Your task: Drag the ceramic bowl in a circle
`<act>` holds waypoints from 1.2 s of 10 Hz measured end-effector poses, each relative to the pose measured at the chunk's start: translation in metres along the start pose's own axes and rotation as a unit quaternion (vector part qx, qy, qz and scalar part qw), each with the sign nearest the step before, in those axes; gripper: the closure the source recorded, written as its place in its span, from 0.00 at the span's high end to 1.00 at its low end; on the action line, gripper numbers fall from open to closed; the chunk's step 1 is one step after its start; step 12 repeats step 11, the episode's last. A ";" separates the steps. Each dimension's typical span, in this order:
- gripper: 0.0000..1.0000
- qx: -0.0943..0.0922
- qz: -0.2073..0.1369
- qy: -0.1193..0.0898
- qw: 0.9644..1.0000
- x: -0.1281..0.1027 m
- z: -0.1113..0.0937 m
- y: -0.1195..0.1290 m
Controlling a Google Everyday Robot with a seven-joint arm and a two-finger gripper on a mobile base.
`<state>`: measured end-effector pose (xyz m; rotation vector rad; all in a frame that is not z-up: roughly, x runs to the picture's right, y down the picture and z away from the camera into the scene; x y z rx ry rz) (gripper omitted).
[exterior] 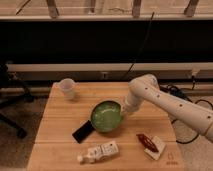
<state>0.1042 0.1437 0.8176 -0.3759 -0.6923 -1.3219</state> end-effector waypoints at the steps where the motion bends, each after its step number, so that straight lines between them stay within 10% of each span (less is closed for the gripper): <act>1: 0.00 0.001 -0.006 -0.001 1.000 0.011 0.002 -0.007; 7: 0.00 0.002 -0.007 0.015 1.000 0.065 -0.006 -0.016; 12: 0.00 0.016 0.020 0.015 1.000 0.072 -0.012 0.025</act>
